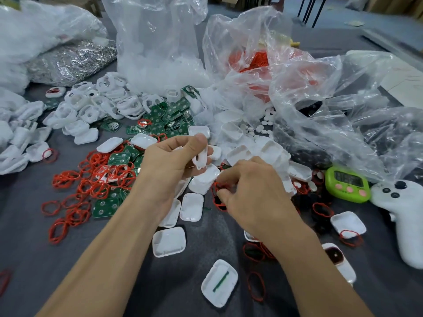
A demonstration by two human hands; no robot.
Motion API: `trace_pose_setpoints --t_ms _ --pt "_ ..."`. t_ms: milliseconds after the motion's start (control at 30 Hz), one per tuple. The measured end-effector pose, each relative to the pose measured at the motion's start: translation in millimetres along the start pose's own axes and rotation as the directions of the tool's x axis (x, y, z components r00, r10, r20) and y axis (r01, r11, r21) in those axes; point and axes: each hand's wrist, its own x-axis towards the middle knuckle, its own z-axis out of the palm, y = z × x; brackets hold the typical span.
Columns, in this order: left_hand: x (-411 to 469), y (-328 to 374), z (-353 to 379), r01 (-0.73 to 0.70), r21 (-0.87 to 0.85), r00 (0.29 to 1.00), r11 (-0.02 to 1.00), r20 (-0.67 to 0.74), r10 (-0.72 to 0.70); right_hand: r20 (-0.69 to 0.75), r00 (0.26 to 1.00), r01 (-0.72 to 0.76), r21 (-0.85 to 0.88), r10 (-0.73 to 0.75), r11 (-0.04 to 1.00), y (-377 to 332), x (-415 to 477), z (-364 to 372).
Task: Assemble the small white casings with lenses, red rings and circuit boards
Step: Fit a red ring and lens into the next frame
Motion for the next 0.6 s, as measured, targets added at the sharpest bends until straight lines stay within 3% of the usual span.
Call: trace_pose_setpoints --t_ms 167,267,367,433,500,600 --pt "0 2 2 0.026 -0.064 0.999 0.998 0.03 -0.024 0.049 0.997 -0.054 -0.034 0.056 0.998 0 4 2" --pt "0 1 2 0.028 -0.052 0.999 0.998 0.043 -0.026 0.103 0.991 -0.094 0.048 0.089 0.994 4 5 1" --pt "1 0 2 0.042 -0.045 0.998 0.998 0.052 -0.04 0.039 0.99 -0.139 0.17 0.134 0.976 10 6 4" --pt "2 -2 2 0.047 -0.029 0.997 0.998 0.064 -0.045 -0.046 0.979 -0.166 0.387 0.199 0.907 13 9 4" --pt "2 -2 3 0.049 -0.013 0.996 0.999 0.082 -0.048 -0.088 0.963 -0.146 0.62 0.253 0.771 15 13 2" --pt "0 -4 5 0.027 0.048 0.994 0.998 0.107 -0.032 -0.064 0.954 -0.118 0.819 0.293 0.562 15 14 -4"
